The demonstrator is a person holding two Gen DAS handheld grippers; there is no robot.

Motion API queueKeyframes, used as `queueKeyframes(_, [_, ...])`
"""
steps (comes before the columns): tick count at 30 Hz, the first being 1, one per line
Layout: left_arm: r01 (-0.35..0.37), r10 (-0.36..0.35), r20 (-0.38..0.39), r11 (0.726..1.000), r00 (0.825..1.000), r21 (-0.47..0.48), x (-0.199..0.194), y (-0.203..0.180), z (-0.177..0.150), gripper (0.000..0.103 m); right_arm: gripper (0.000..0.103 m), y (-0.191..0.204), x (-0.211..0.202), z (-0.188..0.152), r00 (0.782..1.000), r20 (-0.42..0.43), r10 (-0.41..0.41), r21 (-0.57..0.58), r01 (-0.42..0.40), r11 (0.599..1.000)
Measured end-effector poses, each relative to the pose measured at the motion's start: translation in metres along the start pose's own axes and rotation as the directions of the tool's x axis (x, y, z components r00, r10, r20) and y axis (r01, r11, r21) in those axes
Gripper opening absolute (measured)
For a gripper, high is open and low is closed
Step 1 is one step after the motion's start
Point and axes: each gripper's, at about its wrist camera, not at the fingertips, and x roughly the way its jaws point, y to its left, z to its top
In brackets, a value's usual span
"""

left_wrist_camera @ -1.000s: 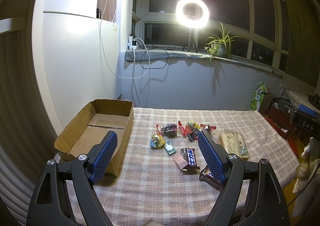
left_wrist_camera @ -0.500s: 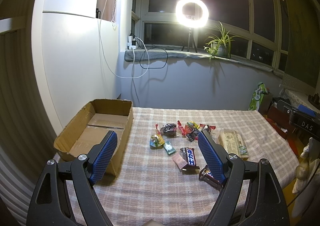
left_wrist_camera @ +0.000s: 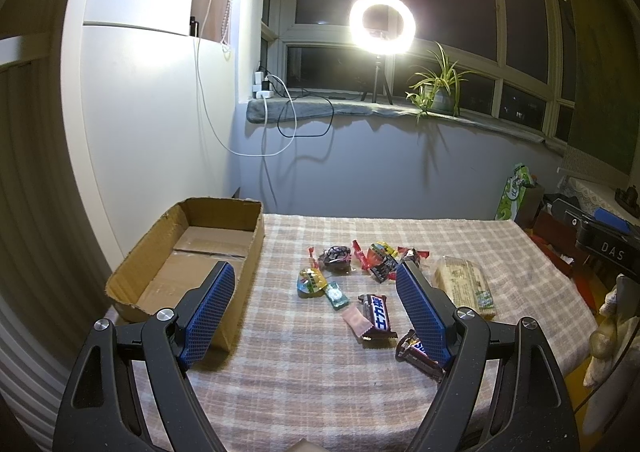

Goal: Organize snacks

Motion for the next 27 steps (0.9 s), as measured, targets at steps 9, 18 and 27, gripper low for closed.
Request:
queueKeyframes(9, [0.013,-0.013,-0.005,1.0,1.0,0.003,0.002,-0.005,-0.001,0.083,0.103,0.001,0.001,0.0,1.0,-0.012,-0.005,-0.004,0.005,1.0])
queueKeyframes(18, [0.047,-0.047,-0.051,0.999,0.998,0.006,0.017,-0.008,-0.004,0.083,0.103,-0.005,0.014,-0.006,0.999,-0.049,0.0,-0.006,0.0,1.0])
queueKeyframes(27, [0.16,-0.159,-0.133,0.987,0.978,-0.007,0.041,-0.019,-0.009,0.081,0.103,-0.028,0.045,-0.021,0.978,-0.156,0.136,0.041,-0.131,0.99])
